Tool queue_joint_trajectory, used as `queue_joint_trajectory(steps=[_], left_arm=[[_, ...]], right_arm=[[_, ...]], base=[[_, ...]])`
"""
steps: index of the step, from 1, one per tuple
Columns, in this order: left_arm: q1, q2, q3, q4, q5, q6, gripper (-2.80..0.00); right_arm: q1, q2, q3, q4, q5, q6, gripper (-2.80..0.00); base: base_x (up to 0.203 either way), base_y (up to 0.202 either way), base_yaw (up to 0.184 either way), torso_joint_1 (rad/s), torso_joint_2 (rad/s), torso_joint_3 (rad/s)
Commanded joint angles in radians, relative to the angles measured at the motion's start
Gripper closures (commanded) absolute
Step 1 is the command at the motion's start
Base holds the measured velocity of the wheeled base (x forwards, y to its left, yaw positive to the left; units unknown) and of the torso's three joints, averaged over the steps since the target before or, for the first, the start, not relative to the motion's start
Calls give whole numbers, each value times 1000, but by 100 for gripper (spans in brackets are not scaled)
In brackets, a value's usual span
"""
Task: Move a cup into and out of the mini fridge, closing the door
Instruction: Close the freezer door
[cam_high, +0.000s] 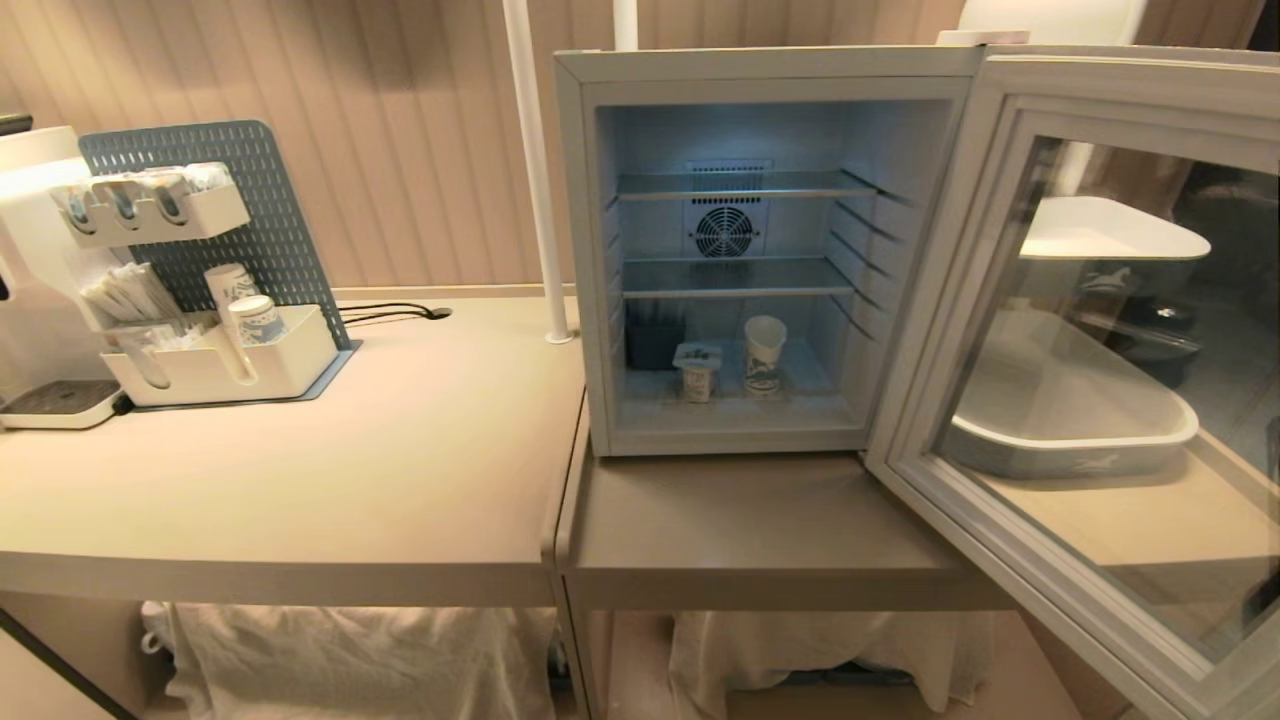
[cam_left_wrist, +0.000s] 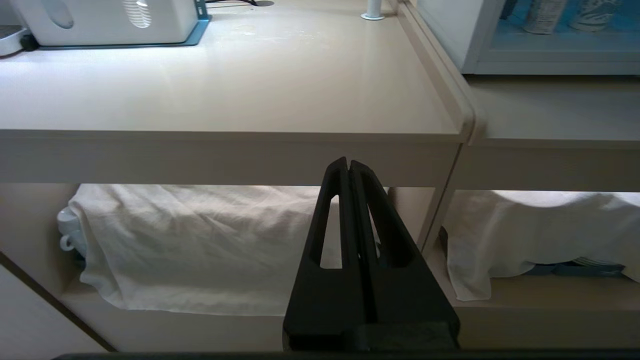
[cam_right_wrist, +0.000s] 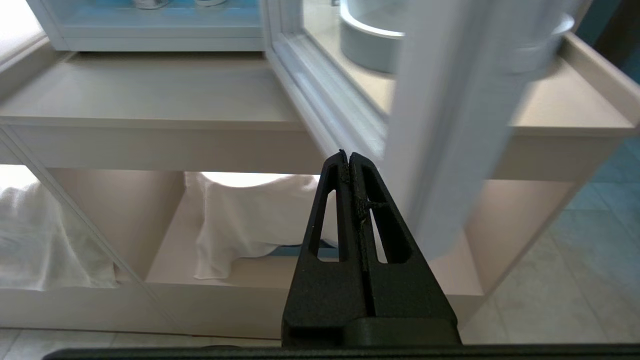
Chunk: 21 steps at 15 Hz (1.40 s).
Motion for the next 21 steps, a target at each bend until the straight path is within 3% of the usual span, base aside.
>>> queue_joint_trajectory(steps=[1, 10, 18, 21], left_arm=[[-1, 0, -1, 0, 0, 0, 0], [-1, 0, 0, 0, 0, 0, 0], [-1, 0, 1, 0, 0, 0, 0], [-1, 0, -1, 0, 0, 0, 0]], right_arm=[[0, 9, 0, 1, 0, -1, 0], [0, 15, 0, 2, 1, -2, 0], [-1, 25, -1, 4, -1, 2, 0], [-1, 37, -1, 1, -5, 38, 0]], base=[[0, -198, 3, 0, 2, 2], [0, -181, -1, 2, 4, 0], [0, -8, 0, 1, 1, 1], [0, 0, 0, 0, 0, 0]])
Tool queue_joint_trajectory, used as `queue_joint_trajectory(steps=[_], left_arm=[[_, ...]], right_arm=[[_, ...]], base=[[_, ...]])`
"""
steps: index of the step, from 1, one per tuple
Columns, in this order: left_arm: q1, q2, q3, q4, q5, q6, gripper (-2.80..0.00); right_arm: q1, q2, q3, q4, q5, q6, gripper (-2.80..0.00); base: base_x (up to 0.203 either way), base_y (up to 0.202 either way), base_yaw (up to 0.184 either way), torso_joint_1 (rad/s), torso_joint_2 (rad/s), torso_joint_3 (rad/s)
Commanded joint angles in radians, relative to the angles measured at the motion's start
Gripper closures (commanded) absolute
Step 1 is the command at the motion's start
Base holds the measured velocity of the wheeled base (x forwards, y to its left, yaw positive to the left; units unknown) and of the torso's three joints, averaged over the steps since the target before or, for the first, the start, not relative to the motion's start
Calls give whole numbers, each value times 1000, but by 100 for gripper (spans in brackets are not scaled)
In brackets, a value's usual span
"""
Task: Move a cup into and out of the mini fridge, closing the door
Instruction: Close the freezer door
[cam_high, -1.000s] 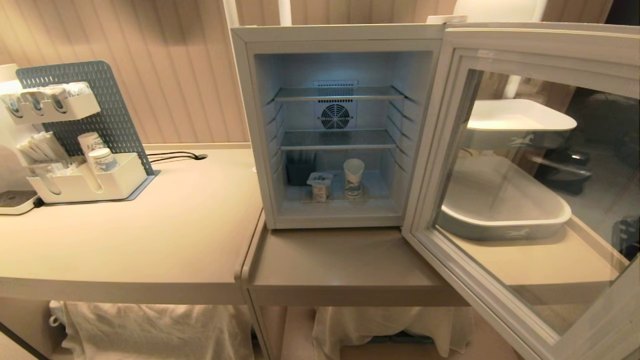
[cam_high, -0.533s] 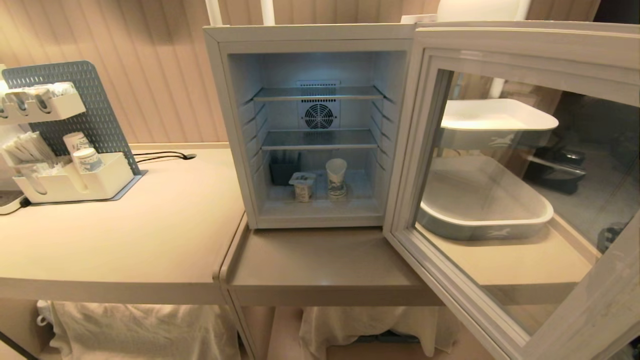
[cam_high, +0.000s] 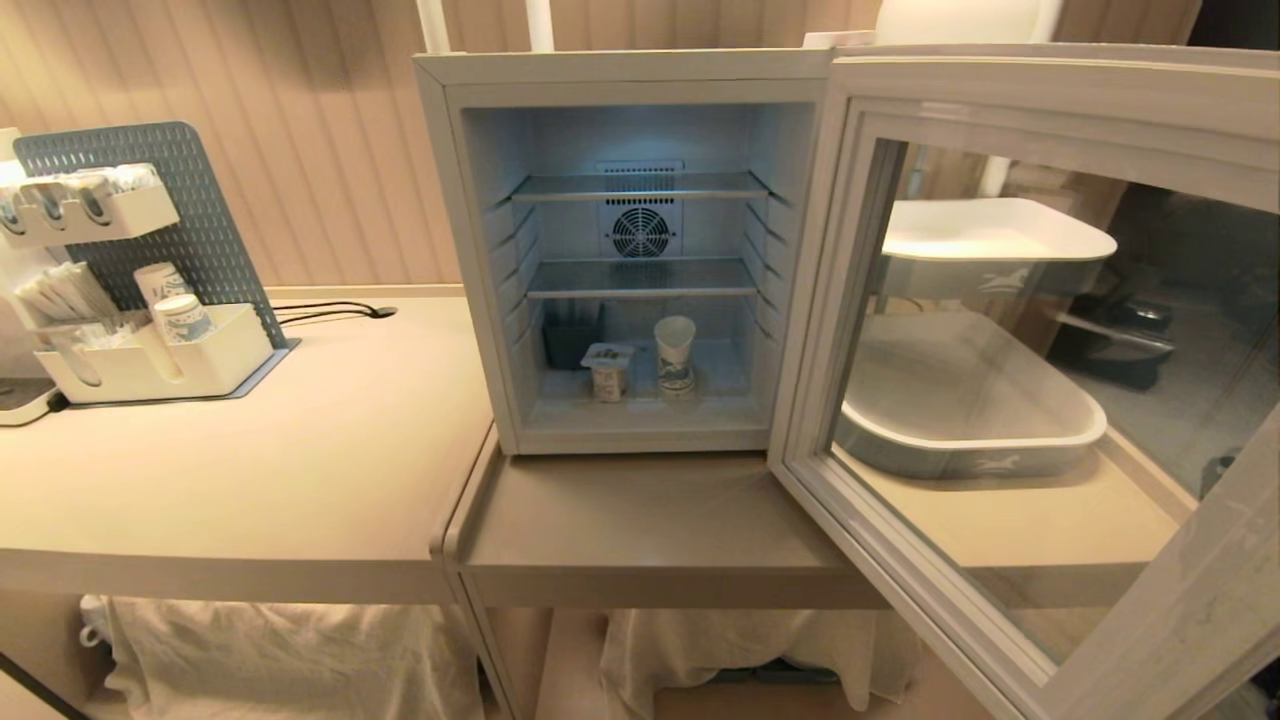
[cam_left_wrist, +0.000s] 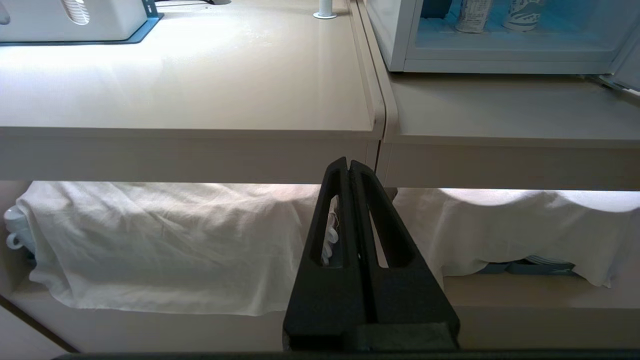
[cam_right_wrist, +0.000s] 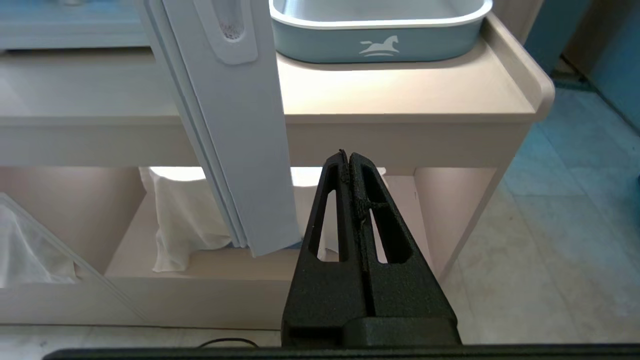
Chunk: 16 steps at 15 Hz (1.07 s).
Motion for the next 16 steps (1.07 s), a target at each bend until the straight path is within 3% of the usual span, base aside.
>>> queue_joint_trajectory(steps=[1, 7, 8, 10, 13, 15, 16], left_arm=[[0, 0, 0, 0, 0, 0, 0], [0, 0, 1, 0, 0, 0, 0], [0, 0, -1, 0, 0, -2, 0], [0, 0, 1, 0, 0, 0, 0], [0, 0, -1, 0, 0, -2, 0], [0, 0, 1, 0, 0, -2, 0], [0, 0, -1, 0, 0, -2, 0]], right_arm=[[1, 10, 2, -3, -9, 12, 0], [1, 17, -2, 1, -17, 27, 0], [1, 45, -38, 0, -19, 37, 0], [3, 181, -211, -3, -44, 133, 0], [5, 479, -468, -19, -184, 252, 0], [-15, 697, -559, -61, -313, 330, 0], [-47, 793, -588, -89, -340, 353, 0]], base=[[0, 0, 0, 0, 0, 0], [0, 0, 0, 0, 0, 0], [0, 0, 0, 0, 0, 0], [0, 0, 0, 0, 0, 0], [0, 0, 0, 0, 0, 0], [0, 0, 0, 0, 0, 0], [0, 0, 0, 0, 0, 0]])
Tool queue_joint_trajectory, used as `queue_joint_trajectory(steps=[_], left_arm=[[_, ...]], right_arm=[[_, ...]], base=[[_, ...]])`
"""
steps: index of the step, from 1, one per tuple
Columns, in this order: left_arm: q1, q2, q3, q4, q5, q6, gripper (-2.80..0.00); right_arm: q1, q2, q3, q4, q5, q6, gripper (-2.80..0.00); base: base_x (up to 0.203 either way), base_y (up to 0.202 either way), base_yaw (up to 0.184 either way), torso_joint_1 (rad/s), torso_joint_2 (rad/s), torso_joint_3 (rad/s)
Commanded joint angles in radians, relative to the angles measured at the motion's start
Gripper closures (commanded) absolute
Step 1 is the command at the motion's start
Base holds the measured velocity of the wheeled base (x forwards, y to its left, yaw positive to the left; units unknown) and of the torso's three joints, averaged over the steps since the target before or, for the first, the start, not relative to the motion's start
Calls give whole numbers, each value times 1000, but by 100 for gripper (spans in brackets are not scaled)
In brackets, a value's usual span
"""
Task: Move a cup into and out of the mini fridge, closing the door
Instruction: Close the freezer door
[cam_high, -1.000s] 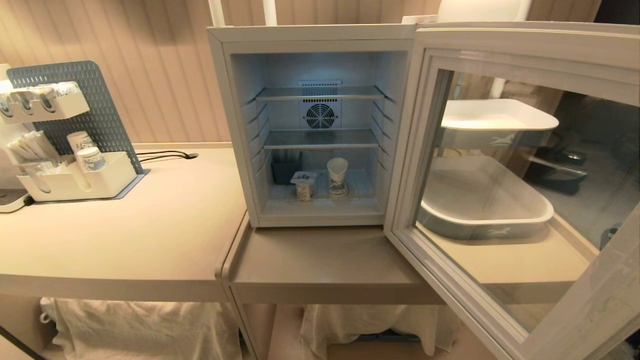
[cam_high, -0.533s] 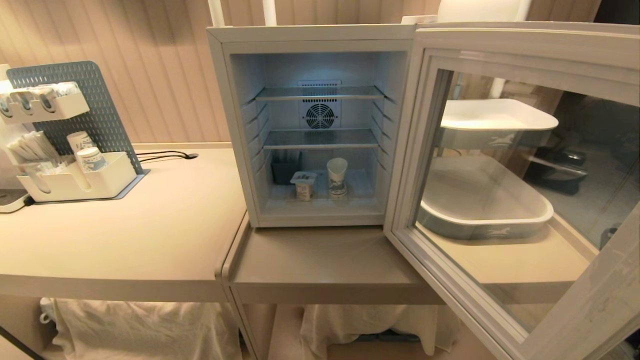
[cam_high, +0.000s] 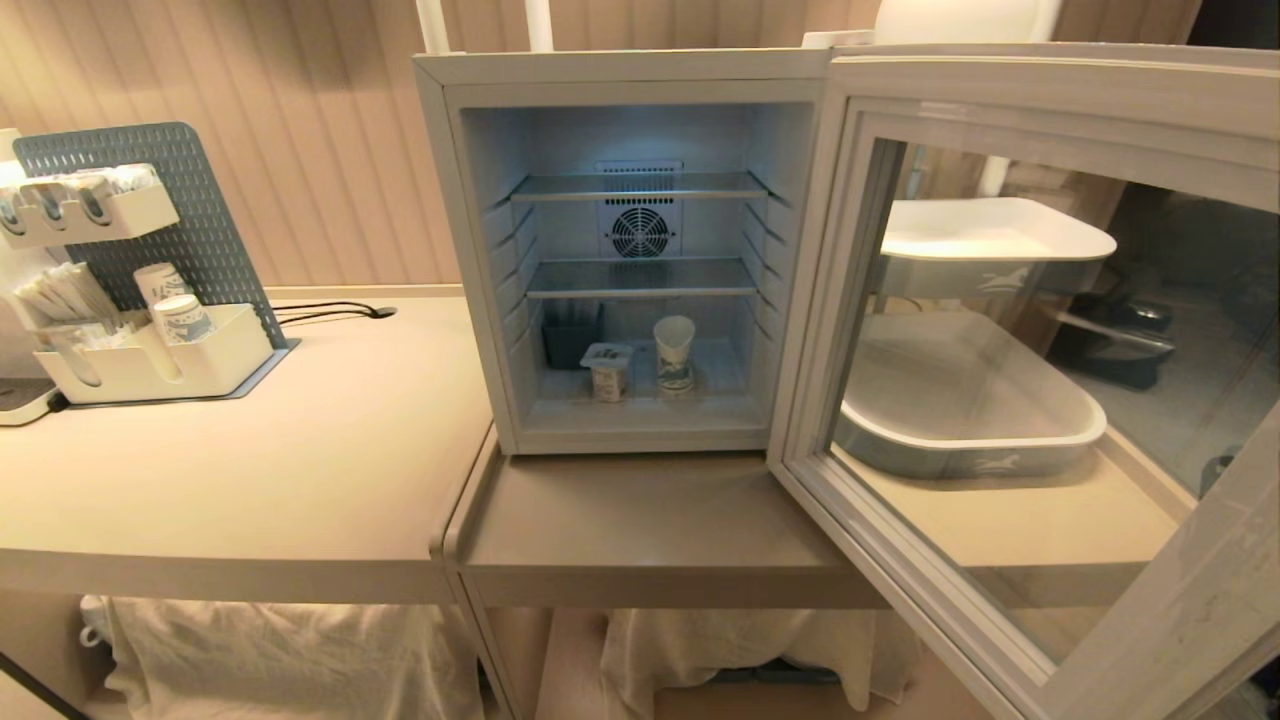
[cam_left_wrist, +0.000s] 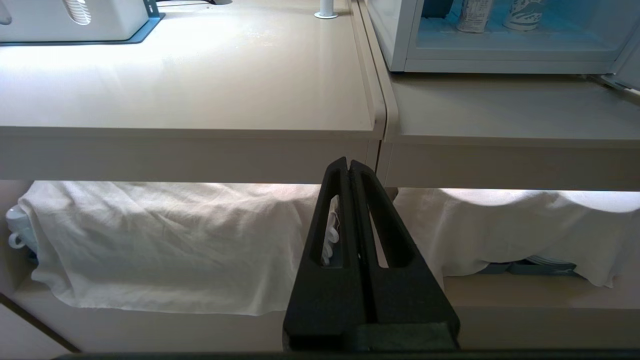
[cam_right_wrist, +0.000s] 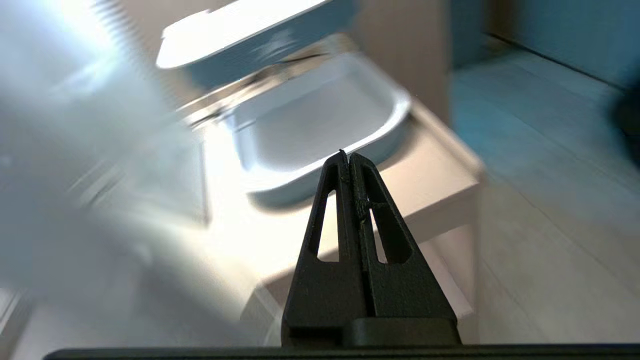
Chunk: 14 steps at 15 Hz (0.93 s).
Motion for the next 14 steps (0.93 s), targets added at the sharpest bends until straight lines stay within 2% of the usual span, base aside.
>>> queue_joint_trajectory(steps=[1, 2, 3, 4, 5, 7, 8, 9, 10, 11, 12, 13, 14], left_arm=[[-1, 0, 0, 0, 1, -1, 0], [-1, 0, 0, 0, 0, -1, 0], [-1, 0, 0, 0, 1, -1, 0], [-1, 0, 0, 0, 0, -1, 0], [-1, 0, 0, 0, 0, 1, 0], [-1, 0, -1, 0, 0, 1, 0], [-1, 0, 0, 0, 0, 1, 0], [-1, 0, 0, 0, 0, 1, 0], [-1, 0, -1, 0, 0, 1, 0], [-1, 0, 0, 0, 0, 1, 0], [-1, 0, -1, 0, 0, 1, 0], [-1, 0, 0, 0, 0, 1, 0], [-1, 0, -1, 0, 0, 0, 0]], right_arm=[[-84, 332, -91, -48, -27, 36, 0], [-177, 392, -123, -60, 52, 28, 0], [-271, 416, -144, -63, 199, 16, 0], [-391, 423, -160, -68, 427, -2, 0], [-551, 433, -171, -78, 697, -33, 0], [-913, 490, -188, -121, 1309, -117, 0], [-1062, 535, -196, -162, 1519, -149, 0], [-1165, 572, -202, -201, 1642, -170, 0], [-1232, 600, -206, -235, 1694, -182, 0], [-1258, 618, -206, -262, 1720, -189, 0], [-1247, 626, -202, -285, 1742, -195, 0], [-1194, 627, -193, -306, 1763, -197, 0], [-1099, 621, -182, -323, 1779, -187, 0]], base=[[0, 0, 0, 0, 0, 0], [0, 0, 0, 0, 0, 0], [0, 0, 0, 0, 0, 0], [0, 0, 0, 0, 0, 0], [0, 0, 0, 0, 0, 0], [0, 0, 0, 0, 0, 0], [0, 0, 0, 0, 0, 0], [0, 0, 0, 0, 0, 0], [0, 0, 0, 0, 0, 0], [0, 0, 0, 0, 0, 0], [0, 0, 0, 0, 0, 0], [0, 0, 0, 0, 0, 0], [0, 0, 0, 0, 0, 0]])
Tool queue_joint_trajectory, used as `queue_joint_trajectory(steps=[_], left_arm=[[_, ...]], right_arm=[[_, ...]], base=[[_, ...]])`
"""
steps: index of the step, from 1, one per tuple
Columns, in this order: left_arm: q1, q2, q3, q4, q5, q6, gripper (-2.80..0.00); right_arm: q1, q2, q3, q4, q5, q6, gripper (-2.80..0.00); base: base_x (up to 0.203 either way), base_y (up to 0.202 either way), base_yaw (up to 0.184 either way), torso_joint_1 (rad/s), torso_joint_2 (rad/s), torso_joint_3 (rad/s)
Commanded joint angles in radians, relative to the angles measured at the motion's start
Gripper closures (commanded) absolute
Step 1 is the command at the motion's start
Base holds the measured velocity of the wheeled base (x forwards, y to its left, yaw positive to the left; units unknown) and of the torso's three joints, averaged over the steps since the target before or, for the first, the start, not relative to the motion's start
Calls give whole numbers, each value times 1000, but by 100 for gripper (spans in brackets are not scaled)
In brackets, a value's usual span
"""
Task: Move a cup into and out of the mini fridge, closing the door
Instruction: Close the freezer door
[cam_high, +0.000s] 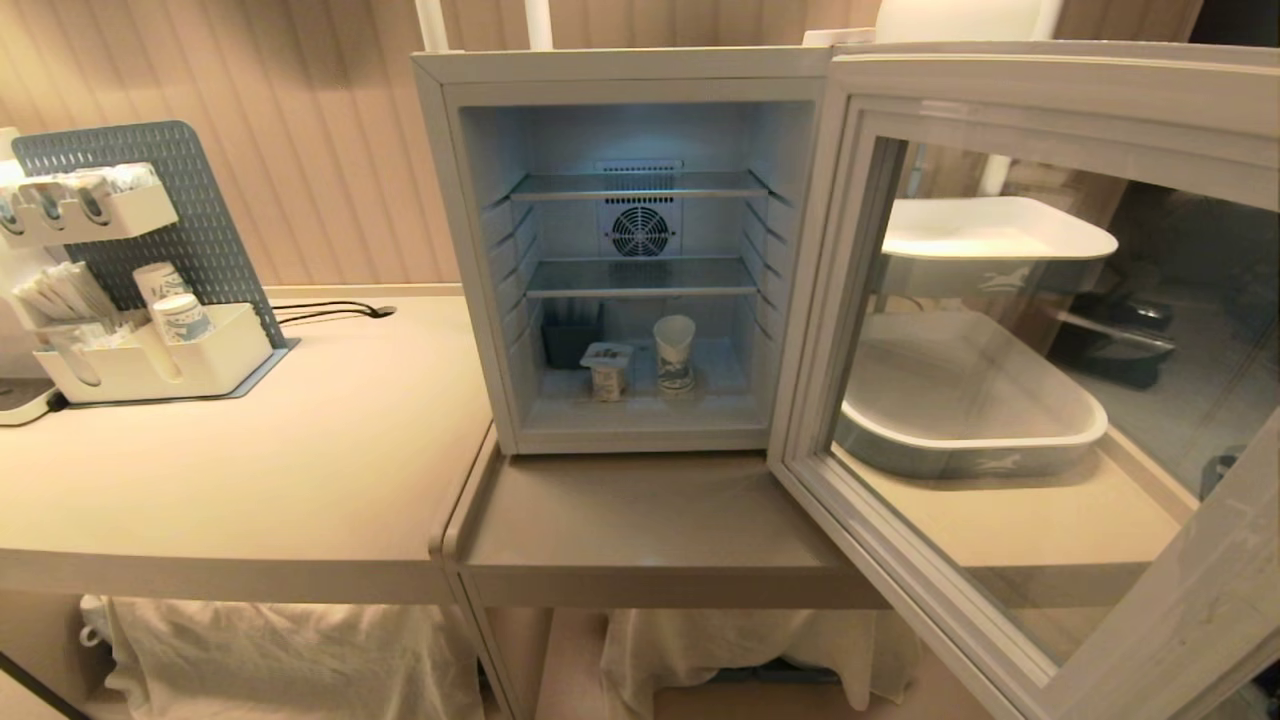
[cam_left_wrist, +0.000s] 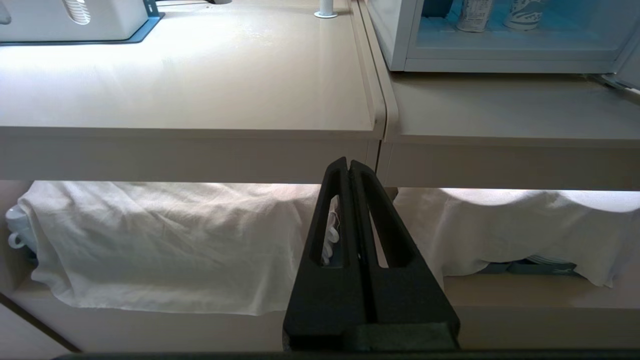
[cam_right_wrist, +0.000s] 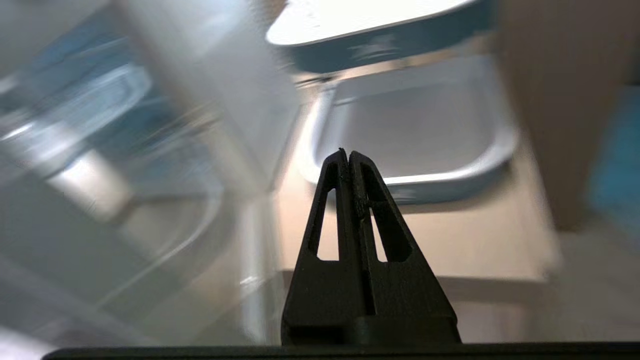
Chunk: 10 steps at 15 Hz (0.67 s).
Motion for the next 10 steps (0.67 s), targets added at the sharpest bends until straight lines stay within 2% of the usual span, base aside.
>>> queue_joint_trajectory(steps=[1, 3, 5, 7, 10], left_arm=[[0, 0, -1, -1, 0, 0, 0], [0, 0, -1, -1, 0, -2, 0], [0, 0, 0, -1, 0, 0, 0], [0, 0, 0, -1, 0, 0, 0], [0, 0, -1, -1, 0, -1, 0]], right_arm=[[190, 9, 25, -30, 62, 28, 0], [350, -8, 54, -53, 81, 71, 0], [440, -37, 102, -57, 90, 102, 0], [482, -74, 135, -61, 91, 144, 0], [515, -137, 162, -58, 91, 166, 0]], base=[[0, 0, 0, 0, 0, 0], [0, 0, 0, 0, 0, 0], [0, 0, 0, 0, 0, 0], [0, 0, 0, 0, 0, 0], [0, 0, 0, 0, 0, 0]])
